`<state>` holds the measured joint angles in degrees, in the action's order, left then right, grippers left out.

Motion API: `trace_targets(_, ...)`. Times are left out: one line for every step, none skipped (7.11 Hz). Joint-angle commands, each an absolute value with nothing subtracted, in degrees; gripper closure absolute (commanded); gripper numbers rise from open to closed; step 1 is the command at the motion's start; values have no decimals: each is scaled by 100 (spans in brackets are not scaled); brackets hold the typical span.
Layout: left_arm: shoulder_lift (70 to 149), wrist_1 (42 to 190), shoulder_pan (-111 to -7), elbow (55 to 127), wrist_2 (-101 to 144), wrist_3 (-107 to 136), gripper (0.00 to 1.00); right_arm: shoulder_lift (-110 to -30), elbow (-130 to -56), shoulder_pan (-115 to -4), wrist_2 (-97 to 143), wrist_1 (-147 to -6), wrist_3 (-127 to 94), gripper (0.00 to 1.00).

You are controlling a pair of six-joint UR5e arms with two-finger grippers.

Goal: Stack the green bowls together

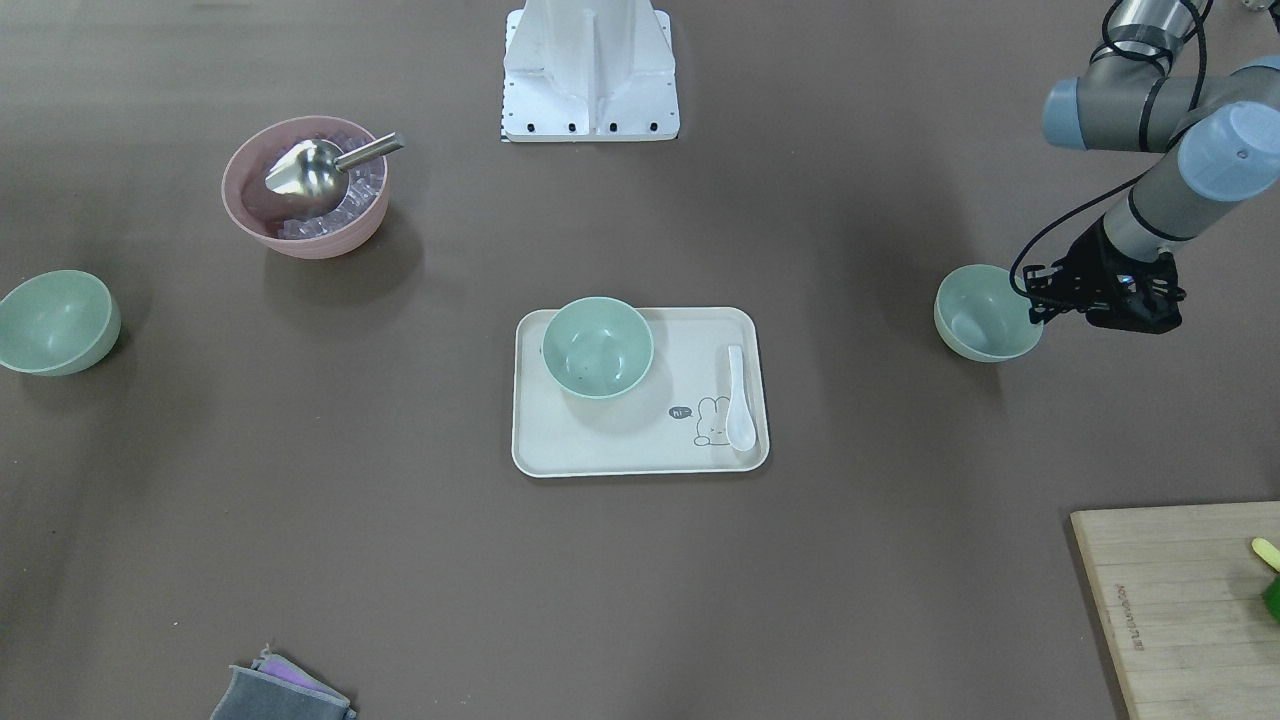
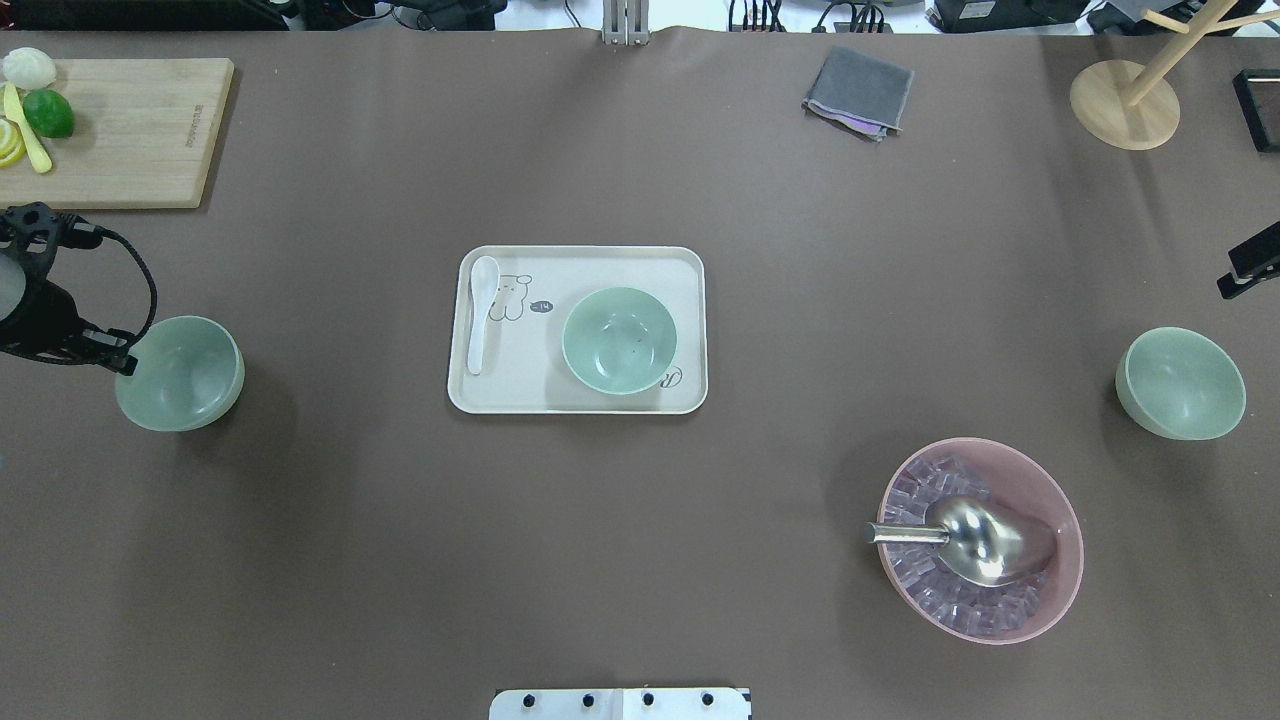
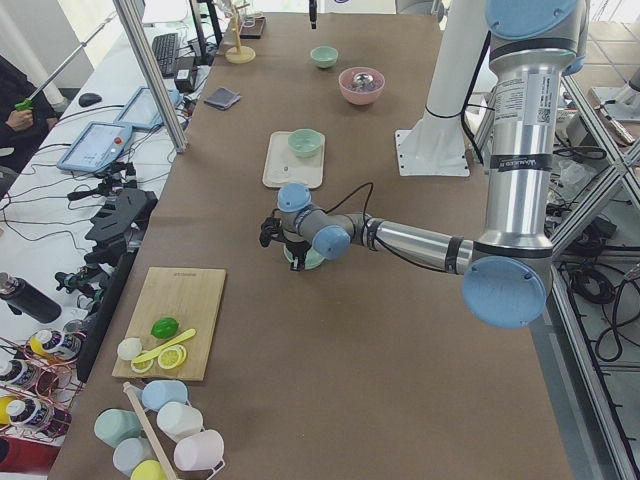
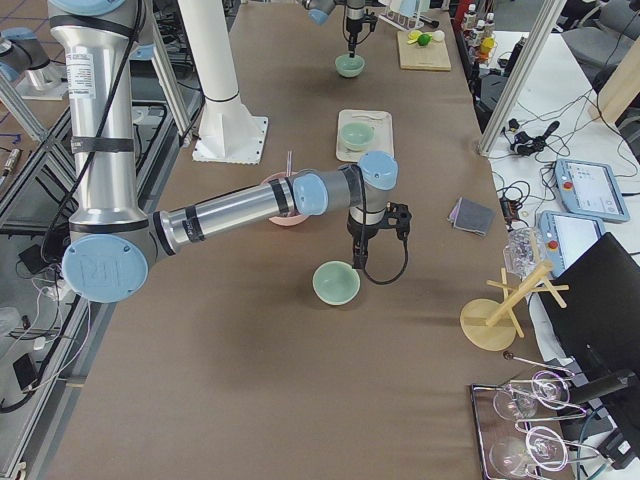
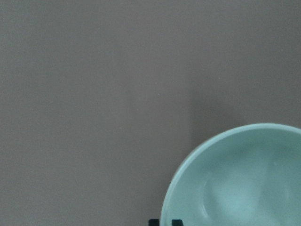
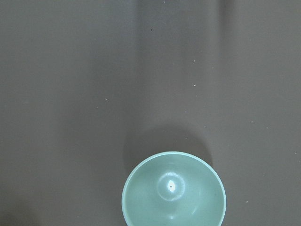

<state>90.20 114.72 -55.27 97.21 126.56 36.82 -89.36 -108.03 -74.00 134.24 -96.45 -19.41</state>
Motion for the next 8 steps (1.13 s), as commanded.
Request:
trace_targets(8956, 11452, -5659, 9887, 13197, 3656, 100, -8912, -10793, -7400, 13430, -9642, -1934, 0)
trace_targets(9008, 11409, -6060, 9905, 13619, 3648, 100, -8921, -10784, -7409, 13386, -9650, -1899, 0)
trace_targets(9052, 11330, -6308, 9957, 13945, 3665, 100, -8938, -10688, -7409, 13360, -9642, -1829, 0)
trace_targets(9244, 11172, -6328, 9975, 13957, 3726, 100, -8938, -10574, -7409, 13211, -9642, -1680, 0)
trace_targets(9620, 10771, -6346, 10019, 13948, 3970, 100, -8956, -10417, -7409, 13036, -9598, -1627, 0)
trace_targets(9885, 10375, -6346, 10150, 13948, 4060, 100, -9034, -9997, -7409, 13017, -9015, -1626, 0)
trace_targets(10149, 9858, -6346, 10325, 13931, 4069, 100, -9122, -9375, -7409, 13043, -8017, -1713, 0)
trace_targets(10308, 9522, -6346, 10414, 13913, 4061, 100, -9132, -9213, -7409, 13060, -7694, -1766, 0)
